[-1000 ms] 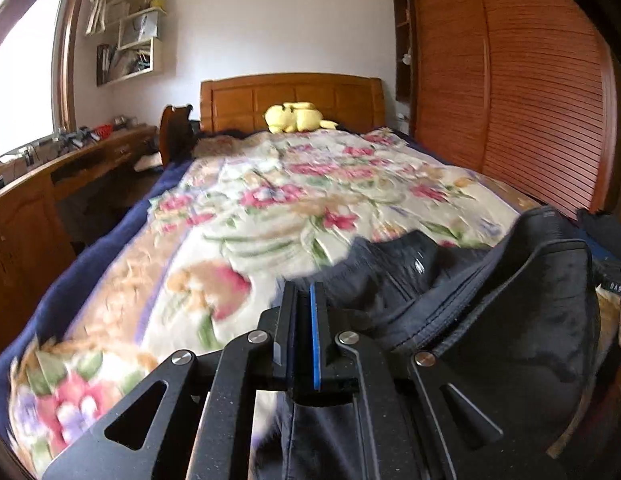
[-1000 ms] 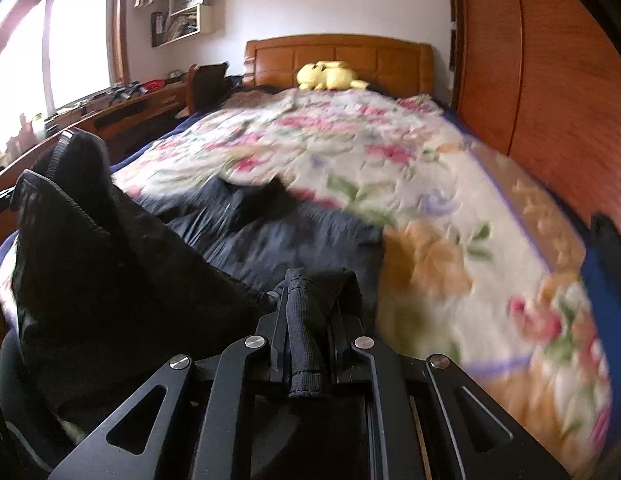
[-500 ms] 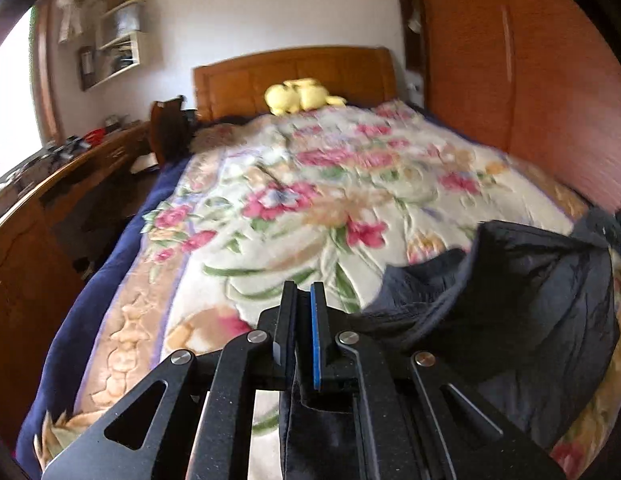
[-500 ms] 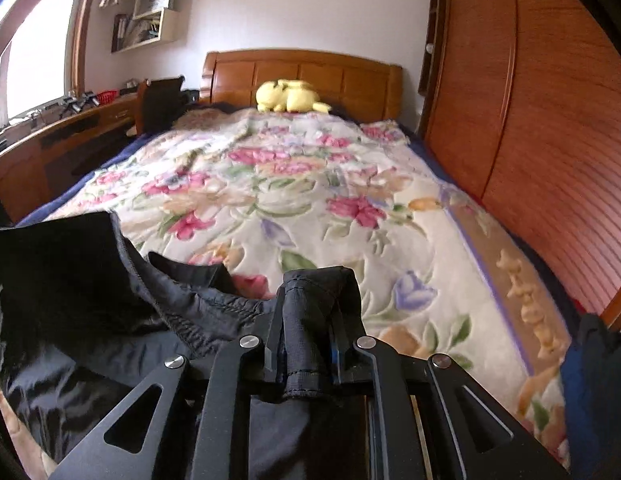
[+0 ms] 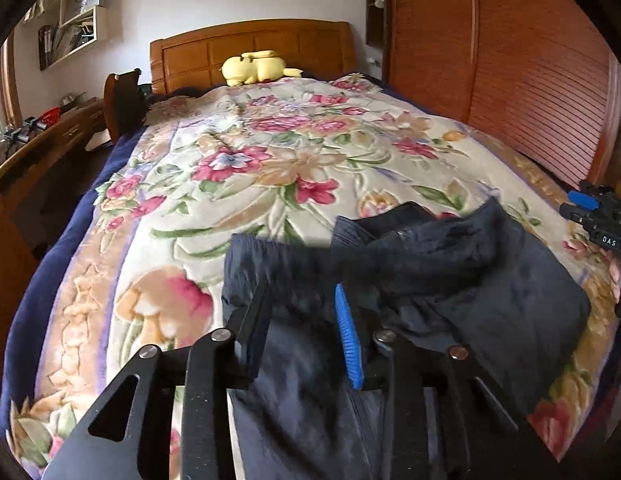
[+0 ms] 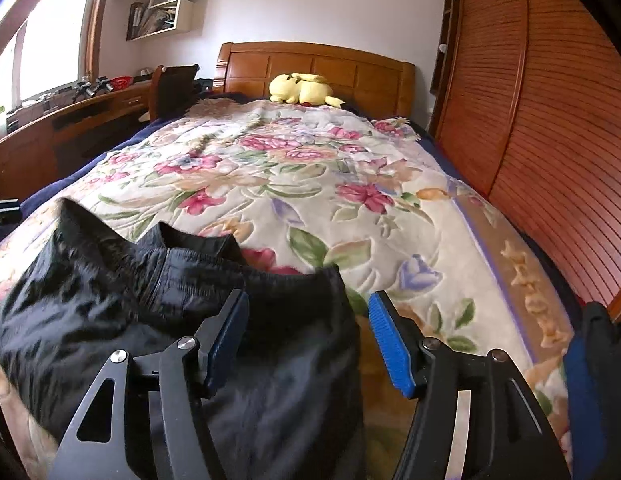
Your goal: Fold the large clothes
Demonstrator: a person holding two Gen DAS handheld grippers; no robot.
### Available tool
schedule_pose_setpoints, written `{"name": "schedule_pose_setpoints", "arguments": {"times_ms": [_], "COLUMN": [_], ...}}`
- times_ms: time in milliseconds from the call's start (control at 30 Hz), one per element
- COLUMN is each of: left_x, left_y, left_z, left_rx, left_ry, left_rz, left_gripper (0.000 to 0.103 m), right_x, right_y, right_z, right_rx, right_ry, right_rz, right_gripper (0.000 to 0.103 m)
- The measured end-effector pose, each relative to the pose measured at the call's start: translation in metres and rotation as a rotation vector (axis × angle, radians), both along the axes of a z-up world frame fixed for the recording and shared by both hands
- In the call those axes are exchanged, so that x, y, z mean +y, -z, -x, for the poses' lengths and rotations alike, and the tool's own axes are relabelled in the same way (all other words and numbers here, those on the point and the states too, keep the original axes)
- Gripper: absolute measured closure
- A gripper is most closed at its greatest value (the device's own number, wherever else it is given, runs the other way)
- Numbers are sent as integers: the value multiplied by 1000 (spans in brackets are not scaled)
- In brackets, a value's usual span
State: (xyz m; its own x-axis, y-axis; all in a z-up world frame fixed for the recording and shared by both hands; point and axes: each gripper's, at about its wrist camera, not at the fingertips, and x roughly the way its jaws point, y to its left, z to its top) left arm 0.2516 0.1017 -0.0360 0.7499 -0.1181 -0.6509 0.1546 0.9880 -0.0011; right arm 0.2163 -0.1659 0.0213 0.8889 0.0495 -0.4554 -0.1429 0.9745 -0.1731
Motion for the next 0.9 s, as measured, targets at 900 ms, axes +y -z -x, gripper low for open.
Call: {"name": "schedule_pose_setpoints", "arguments": {"times_ms": [900], "left_x": [42], "left_y": [109], "left_z": [120], "left_rx": [186], "left_ry": [-55], "left_rz": [25], "left_gripper": [62], "right_x": [-71], "right_y": [100], "right_z": [46], "right_rx": [255], "right_ry": [-29], "right_rz": [-61], "right_gripper": [34]}}
